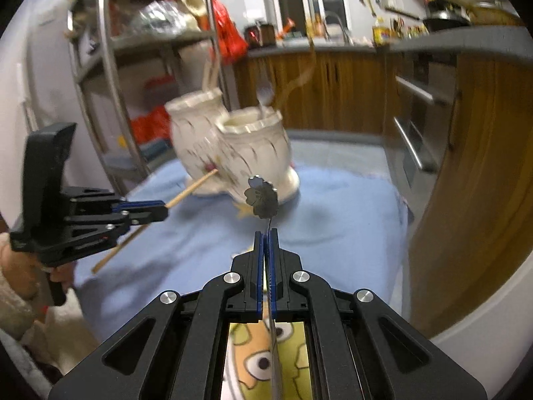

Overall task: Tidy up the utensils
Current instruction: 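Carry the chopstick to the tall cup while the right tool carries the spoon to the small cup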

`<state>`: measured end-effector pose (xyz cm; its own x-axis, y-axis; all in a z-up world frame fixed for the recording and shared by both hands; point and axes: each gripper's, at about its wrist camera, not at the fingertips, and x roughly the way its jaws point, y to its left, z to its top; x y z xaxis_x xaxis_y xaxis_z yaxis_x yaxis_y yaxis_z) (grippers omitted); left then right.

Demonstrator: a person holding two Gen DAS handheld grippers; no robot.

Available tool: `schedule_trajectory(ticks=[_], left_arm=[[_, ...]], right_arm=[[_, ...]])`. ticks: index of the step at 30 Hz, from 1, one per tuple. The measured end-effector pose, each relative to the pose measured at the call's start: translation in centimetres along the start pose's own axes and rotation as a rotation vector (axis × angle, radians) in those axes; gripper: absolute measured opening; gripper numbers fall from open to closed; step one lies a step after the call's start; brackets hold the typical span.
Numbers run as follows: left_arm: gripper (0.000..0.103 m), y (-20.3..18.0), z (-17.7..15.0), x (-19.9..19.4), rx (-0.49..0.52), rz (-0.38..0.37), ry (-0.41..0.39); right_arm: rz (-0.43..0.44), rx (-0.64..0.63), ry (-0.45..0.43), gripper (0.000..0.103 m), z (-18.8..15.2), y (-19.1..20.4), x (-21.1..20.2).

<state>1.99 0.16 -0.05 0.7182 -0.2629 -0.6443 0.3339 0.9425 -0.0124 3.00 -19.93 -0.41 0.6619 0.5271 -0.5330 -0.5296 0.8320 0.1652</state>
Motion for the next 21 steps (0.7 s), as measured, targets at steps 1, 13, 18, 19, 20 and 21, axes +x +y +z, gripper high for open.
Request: schedule_trajectory(ticks=[1, 13, 18, 19, 20, 21], left_arm=[[0.006, 0.0, 0.2, -0.5, 0.002, -0.003, -0.018], [0.006, 1.6, 1.7, -2.8, -0.011, -0.032, -0.17], [0.006, 4.1, 4.7, -4.6, -0.075, -0.013, -0.302], [0.006, 5.0, 5.8, -4.9, -0.095, -0.008, -0.336], [0.006, 5.7, 6.6, -5.1, -0.105, -0.001, -0.365], [0.006, 6.1, 7.5, -5.2, -0.112, 0.005, -0.393]], right_arm=[[0.002, -0.008, -0.017, 0.002, 0.2, 0.2, -0.4], [0.023, -0.05, -0.133, 0.002, 2.6, 1.8, -2.5], [0.025, -0.069, -0.217, 0.002, 6.0, 2.7, -2.0], [0.026, -0.064, -0.235, 0.002, 6.8, 2.7, -1.7], [0.028, -0.052, -0.255, 0.002, 7.6, 2.6, -1.4], [0.03, -0.041, -0.27, 0.002, 8.3, 2.6, -1.1]])
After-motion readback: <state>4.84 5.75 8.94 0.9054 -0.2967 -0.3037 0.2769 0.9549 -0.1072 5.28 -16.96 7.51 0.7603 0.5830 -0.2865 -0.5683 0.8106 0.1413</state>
